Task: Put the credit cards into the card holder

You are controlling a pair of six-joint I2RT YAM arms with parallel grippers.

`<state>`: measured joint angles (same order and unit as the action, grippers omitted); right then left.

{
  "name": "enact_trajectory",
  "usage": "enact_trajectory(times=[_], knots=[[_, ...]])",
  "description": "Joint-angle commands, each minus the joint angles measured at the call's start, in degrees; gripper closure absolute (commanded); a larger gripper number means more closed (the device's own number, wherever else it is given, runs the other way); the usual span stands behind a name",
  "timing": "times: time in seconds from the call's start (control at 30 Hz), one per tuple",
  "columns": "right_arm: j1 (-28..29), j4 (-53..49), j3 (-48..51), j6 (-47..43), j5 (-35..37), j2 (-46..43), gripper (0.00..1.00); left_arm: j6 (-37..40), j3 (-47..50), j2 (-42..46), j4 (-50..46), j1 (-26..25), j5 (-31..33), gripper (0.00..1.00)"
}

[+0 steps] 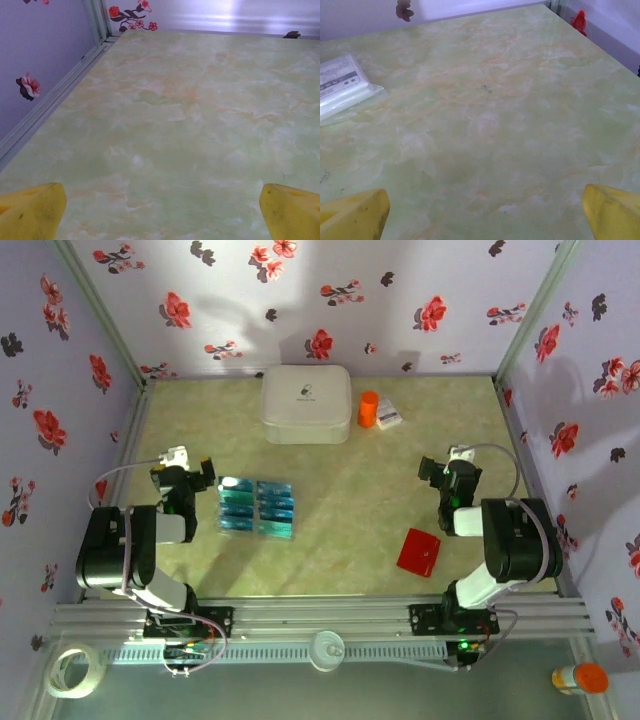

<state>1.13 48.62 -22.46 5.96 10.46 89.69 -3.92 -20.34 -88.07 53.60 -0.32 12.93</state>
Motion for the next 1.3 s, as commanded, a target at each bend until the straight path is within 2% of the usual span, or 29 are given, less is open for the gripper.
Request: enact_trajectory(times=[0.0, 0.4, 1.27], knots=[[0.1, 1.3, -0.1, -1.1, 0.0, -0.5, 0.01, -0.3, 0.8, -0.3, 2.8, 0.1, 1.2, 0.0], [0.1, 1.4, -0.1, -1.1, 0.0, -0.5, 0.01, 0.7, -1.6, -0.4, -1.5, 0.0, -0.7, 0.0], [-0.5, -0.1, -1.2, -0.6, -1.0, 0.1, 0.01, 0.8, -2.3, -0.5, -2.6, -0.1, -0.8, 0.0]])
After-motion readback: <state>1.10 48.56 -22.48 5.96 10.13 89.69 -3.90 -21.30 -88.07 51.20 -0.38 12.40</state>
